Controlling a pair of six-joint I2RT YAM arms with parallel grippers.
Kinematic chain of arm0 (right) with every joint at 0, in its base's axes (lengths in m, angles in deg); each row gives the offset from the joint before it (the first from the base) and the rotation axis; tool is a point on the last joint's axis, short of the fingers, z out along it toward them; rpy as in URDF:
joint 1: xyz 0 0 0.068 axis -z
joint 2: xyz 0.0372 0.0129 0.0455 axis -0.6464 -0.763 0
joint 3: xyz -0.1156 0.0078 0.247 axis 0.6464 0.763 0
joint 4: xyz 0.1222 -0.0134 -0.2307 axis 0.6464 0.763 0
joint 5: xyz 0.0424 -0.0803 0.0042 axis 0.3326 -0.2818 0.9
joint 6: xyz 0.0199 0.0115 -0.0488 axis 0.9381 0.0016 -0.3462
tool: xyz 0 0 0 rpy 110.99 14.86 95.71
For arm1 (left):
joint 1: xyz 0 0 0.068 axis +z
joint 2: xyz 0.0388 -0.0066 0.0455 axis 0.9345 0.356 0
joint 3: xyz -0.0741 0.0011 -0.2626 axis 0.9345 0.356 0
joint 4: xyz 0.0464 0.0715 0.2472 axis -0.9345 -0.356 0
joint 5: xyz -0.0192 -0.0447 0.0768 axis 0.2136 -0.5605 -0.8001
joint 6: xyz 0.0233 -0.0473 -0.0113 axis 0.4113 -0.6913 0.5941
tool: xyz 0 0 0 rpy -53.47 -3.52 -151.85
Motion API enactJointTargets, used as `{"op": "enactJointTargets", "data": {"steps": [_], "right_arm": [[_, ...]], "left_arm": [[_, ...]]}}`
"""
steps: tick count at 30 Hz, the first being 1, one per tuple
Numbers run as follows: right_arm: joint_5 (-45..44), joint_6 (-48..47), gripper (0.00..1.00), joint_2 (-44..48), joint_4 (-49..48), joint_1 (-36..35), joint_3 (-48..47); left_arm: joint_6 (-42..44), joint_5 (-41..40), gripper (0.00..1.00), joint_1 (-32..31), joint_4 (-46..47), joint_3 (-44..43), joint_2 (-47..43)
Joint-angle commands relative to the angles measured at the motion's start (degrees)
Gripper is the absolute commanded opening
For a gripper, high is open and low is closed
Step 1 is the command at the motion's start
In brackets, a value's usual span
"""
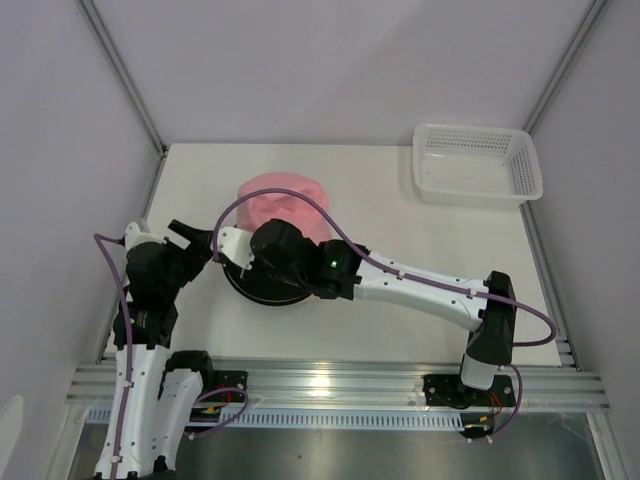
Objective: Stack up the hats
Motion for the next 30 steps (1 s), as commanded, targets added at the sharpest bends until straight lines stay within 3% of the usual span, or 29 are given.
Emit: {"op": "enactJointTargets", "data": {"steps": [1, 9, 12, 15, 17, 18, 21, 22, 25, 30], "right_arm": [[5.14, 4.64, 0.00, 3.07, -2.82, -1.25, 3.64], [9.54, 8.16, 0.01, 3.43, -8.02, -1.52, 10.31], [9.10, 10.00, 0.18, 3.51, -7.85, -1.52, 11.47], [8.49, 11.85, 0.27, 5.09, -8.11, -1.43, 12.17], [8.83, 13.60, 0.39, 6.41, -8.02, -1.08, 11.65], [9.53, 14.13, 0.53, 7.20, -7.67, -0.47, 11.30], [12.78, 16.59, 0.73, 11.68, -7.93, 0.68, 10.15], [13.92, 17.30, 0.89, 12.99, -8.54, 1.73, 9.98], [17.27, 20.62, 0.99, 17.57, -9.34, 4.18, 8.66], [18.95, 32.02, 0.99, 23.90, -9.25, 12.18, 5.67]], "left_arm": [[-1.02, -0.29, 0.99, 2.35, -2.10, -3.20, -0.70], [-9.90, 14.63, 1.00, 4.81, 5.27, 2.77, -0.61], [-10.78, 15.61, 0.99, 5.16, 6.07, 3.12, -0.96], [-10.78, 15.79, 1.00, 5.69, 5.63, 2.77, -1.49], [-11.39, 15.97, 1.00, 6.48, 6.07, 3.64, -2.10], [-11.66, 16.23, 0.99, 6.83, 6.42, 4.00, -2.45], [-11.84, 17.81, 1.00, 7.80, 9.30, 5.40, -2.54], [-11.75, 18.07, 0.99, 8.06, 9.93, 5.67, -1.93], [-11.40, 18.78, 0.99, 9.20, 12.39, 6.29, -0.88], [-13.85, 20.88, 0.98, 10.17, 16.69, 7.16, 1.50]]}}
